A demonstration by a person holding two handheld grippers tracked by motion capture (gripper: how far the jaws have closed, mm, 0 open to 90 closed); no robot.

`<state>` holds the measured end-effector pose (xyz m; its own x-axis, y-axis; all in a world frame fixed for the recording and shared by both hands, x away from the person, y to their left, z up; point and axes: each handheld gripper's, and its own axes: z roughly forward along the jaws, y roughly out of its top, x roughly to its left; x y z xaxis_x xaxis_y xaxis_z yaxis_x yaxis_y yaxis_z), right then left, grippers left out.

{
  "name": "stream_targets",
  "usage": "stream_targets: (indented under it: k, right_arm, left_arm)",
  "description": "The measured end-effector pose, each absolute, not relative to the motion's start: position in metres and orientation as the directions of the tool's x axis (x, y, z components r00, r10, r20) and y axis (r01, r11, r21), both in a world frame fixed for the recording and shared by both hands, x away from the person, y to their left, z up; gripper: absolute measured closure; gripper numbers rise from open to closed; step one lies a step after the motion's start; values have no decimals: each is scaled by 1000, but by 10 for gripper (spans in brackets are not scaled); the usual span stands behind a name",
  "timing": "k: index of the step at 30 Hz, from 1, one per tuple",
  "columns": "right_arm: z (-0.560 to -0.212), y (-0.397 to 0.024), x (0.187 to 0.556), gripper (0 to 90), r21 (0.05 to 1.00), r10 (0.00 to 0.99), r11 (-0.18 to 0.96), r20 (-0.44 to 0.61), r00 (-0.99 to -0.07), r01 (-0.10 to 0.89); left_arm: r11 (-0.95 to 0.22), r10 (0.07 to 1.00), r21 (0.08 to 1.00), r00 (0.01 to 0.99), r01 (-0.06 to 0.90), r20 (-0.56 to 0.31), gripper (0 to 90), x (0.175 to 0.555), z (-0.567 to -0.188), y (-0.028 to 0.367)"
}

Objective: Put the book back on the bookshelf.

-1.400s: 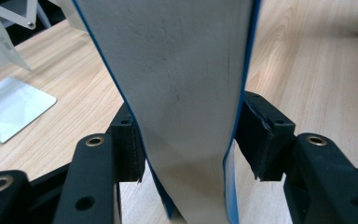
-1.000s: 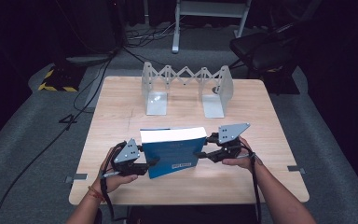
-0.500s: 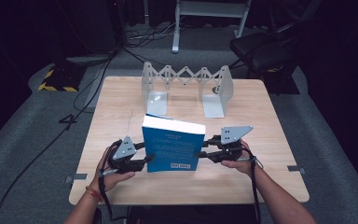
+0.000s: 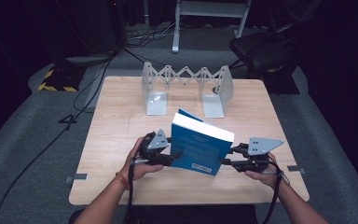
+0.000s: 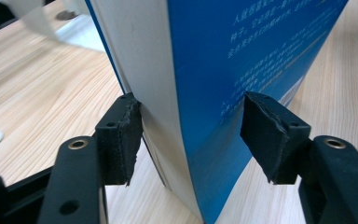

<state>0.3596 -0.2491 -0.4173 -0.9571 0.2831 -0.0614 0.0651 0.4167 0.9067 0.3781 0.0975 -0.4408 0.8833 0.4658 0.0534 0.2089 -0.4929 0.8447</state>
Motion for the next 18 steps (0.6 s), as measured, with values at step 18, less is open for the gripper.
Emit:
stream_targets:
  k: [18]
  right_arm:
    - [-424,-244,359,583,944,323,325,-58,-945,53]
  left_arm:
    - [-470,455,861,889,192,50,377,380,-445,90]
